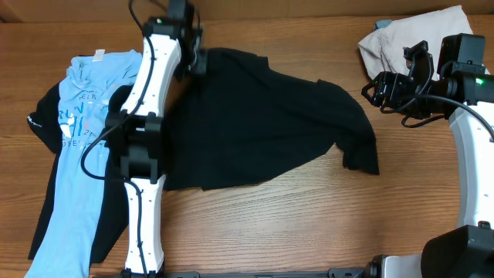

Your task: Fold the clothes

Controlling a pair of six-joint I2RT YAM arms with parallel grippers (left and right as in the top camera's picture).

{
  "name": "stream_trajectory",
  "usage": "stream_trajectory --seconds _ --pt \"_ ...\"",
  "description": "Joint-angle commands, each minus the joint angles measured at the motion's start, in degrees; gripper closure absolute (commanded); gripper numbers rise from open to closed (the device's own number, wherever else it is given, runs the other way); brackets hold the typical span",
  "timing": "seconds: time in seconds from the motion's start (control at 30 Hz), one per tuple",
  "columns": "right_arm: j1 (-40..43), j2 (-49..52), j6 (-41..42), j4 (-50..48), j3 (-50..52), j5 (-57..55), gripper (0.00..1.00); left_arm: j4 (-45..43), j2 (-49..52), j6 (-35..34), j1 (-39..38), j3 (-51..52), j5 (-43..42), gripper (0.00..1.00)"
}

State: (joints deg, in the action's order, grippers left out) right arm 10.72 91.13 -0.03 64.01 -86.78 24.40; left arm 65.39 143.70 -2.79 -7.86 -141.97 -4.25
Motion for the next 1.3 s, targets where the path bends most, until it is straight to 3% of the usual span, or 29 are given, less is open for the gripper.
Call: stream_trajectory --seconds 0.0,0.1,0.13,0.17,0.2,0.23,0.47,0.73,1.03,1.17,1.27 --pt "-0.2 0.0 -0.3 -0.3 -0.5 -0.4 0.2 -3.1 -0.9 0.5 -0.3 -9.5 0.2 0.96" --pt "-0.2 0.0 -0.3 -0.3 -0.5 -0.4 0.2 -9.2 -0.9 0.5 -0.5 -12.0 0.4 0.92" --pt "-0.2 0.0 -0.3 -0.3 -0.5 -0.4 0.2 -11.1 -0.9 0.5 -0.6 -12.0 0.4 0.73" --pt "-0.2 0.0 -0.3 -0.3 -0.5 -0.4 0.2 -12.5 -0.9 0.4 -0.6 -11.9 0.3 0.45" --pt "-0.2 0.0 -0.3 -0.2 -0.5 -0.4 0.2 -12.8 -0.9 0.4 -0.6 -11.9 0.3 0.1" --pt "-0.2 0.0 -0.3 -0.2 -0.5 -0.4 0.2 -12.7 -0.9 0.5 -0.6 -11.9 0.3 0.0" --pt "-0.2 0.0 -0.3 -0.5 -0.5 -0.4 0.17 -3.4 -3.3 -3.0 -0.6 -12.0 0.0 0.0" --pt "-0.2 0.0 -0.1 -0.2 -0.6 -0.2 0.18 9.5 -16.2 -4.1 -0.6 -12.1 -1.7 0.0" --pt "-0.2 -1.4 0.3 1.9 -0.6 3.8 0.31 22.9 -28.1 -4.1 -0.6 -12.1 -1.4 0.0" --pt "-0.2 -4.6 1.6 2.8 -0.6 3.6 0.31 31.4 -29.2 -3.5 -0.8 -12.0 -1.2 0.0" --pt "-0.2 -8.3 2.7 3.3 -0.6 1.9 0.31 31.4 -30.8 -2.8 -1.9 -9.2 -5.0 0.0"
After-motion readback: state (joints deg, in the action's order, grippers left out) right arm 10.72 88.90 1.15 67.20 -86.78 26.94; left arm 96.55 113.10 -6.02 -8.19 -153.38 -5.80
